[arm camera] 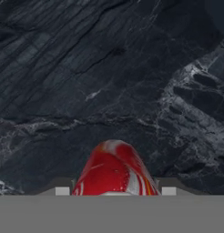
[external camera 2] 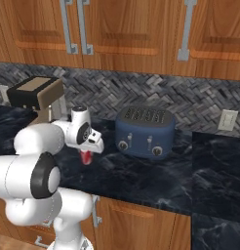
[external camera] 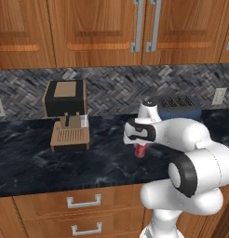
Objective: Four empty soda cans are scattered around the kitchen. Gather all the cans and cluster them next to the stove for recycling.
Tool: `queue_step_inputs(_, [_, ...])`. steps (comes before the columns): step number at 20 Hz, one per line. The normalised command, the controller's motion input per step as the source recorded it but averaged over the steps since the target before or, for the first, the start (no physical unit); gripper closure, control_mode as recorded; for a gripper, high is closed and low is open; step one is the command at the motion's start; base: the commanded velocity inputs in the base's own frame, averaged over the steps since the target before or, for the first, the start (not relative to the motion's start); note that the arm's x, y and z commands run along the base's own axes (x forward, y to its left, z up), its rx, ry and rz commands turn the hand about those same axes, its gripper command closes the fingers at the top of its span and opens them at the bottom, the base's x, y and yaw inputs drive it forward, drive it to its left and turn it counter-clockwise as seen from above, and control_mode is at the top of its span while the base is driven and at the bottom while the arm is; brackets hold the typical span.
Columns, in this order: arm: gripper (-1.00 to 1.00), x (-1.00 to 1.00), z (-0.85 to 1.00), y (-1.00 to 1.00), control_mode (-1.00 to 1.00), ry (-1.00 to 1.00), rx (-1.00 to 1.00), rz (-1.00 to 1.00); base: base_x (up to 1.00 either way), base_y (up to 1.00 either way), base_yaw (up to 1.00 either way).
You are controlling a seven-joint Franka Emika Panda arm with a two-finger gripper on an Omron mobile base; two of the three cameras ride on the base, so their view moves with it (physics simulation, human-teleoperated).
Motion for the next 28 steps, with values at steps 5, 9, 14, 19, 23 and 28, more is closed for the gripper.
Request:
queue_step_inputs(5, [1.00, 0.00, 0.31, 0.09, -1.00, -0.01, 0.00, 0.22, 0.00, 0.00, 0.00])
queue_step_inputs(9, [1.00, -0.03, 0.30, 0.04, -1.00, 0.00, 0.00, 0.16, 0.00, 0.00, 0.00])
queue_step_inputs(14, [1.00, -0.01, 0.27, 0.05, -1.00, 0.00, 0.00, 0.06, 0.00, 0.00, 0.00])
queue_step_inputs(19, [1.00, -0.04, 0.18, 0.07, -1.00, 0.05, 0.00, 0.01, 0.00, 0.00, 0.00])
queue_step_inputs(23, [1.00, -0.13, 0.08, 0.04, -1.00, 0.03, 0.00, 0.00, 0.00, 0.00, 0.00])
queue_step_inputs(28, [1.00, -0.18, 0.13, 0.00, -1.00, 0.00, 0.00, 0.00, 0.00, 0.00, 0.00])
